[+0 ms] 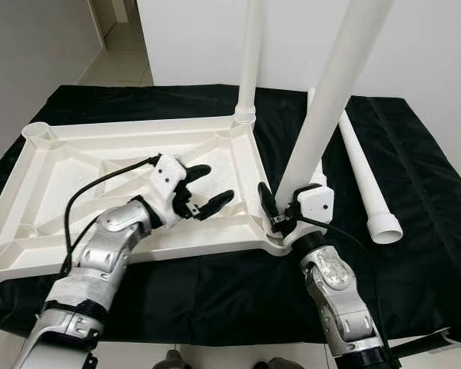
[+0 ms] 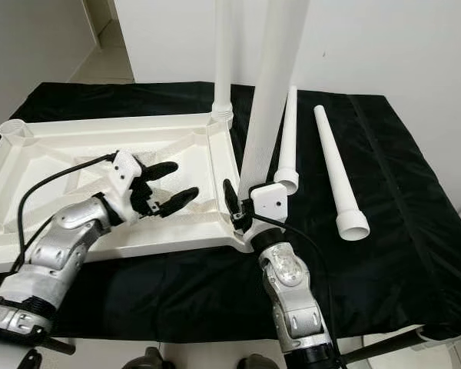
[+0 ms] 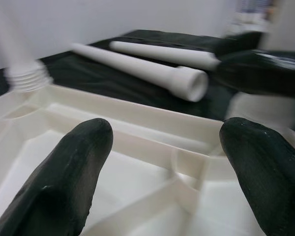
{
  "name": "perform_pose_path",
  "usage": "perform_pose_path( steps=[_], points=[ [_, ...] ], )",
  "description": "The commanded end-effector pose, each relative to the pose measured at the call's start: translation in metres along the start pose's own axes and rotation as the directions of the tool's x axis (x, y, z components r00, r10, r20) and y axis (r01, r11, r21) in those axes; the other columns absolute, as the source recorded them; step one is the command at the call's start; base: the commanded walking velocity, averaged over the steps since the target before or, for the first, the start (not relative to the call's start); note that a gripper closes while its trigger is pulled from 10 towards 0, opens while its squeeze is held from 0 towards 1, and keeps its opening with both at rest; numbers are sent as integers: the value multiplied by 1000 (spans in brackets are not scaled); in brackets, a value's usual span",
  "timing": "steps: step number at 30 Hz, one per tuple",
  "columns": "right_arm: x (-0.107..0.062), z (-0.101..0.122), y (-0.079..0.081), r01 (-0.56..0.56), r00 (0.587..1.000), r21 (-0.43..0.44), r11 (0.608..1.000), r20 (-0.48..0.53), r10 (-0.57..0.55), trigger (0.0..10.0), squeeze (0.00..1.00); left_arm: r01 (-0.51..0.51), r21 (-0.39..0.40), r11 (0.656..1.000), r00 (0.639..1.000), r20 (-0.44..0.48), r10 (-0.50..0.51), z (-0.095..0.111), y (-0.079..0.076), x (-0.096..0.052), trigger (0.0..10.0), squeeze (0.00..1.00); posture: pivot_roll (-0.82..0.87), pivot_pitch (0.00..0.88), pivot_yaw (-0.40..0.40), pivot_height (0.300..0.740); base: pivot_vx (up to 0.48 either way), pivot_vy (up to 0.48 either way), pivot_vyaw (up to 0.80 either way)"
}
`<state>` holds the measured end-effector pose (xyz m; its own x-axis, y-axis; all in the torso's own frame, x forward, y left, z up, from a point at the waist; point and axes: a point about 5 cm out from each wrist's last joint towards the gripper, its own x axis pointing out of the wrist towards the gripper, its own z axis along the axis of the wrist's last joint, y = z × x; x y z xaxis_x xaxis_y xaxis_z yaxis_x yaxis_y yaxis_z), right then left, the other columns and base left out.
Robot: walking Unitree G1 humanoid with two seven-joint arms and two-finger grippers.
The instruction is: Building children table
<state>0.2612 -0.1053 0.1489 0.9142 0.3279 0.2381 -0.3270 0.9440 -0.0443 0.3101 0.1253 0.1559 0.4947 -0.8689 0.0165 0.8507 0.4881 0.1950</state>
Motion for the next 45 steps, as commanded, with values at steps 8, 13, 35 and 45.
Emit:
perform_pose_path(
  steps=[8, 13, 35, 45],
  points=[
    [-3, -7, -3, 11, 1000, 54, 998, -26, -10, 10000, 0, 176, -24, 984, 982, -60, -178, -4, -11, -15, 10000, 0, 29, 0, 8, 740, 0, 0, 0],
    [-9, -16, -4, 23, 998, 85, 996, -60, -18, 10000, 0, 236, -43, 971, 970, -51, -238, -1, -19, -16, 10000, 0, 25, 0, 11, 740, 0, 0, 0],
    [-15, -15, 0, -22, 997, 56, 998, -69, 26, 10000, 0, 260, -80, 962, 964, -41, -264, 1, -24, -17, 10000, 0, 22, 10, 14, 740, 0, 0, 0],
    [-25, -23, 1, -100, 987, -39, 994, -131, 94, 10000, 0, 275, -80, 958, 960, -39, -279, 1, -28, -16, 10000, 0, 25, 10, 11, 740, 0, 0, 0]
  ],
)
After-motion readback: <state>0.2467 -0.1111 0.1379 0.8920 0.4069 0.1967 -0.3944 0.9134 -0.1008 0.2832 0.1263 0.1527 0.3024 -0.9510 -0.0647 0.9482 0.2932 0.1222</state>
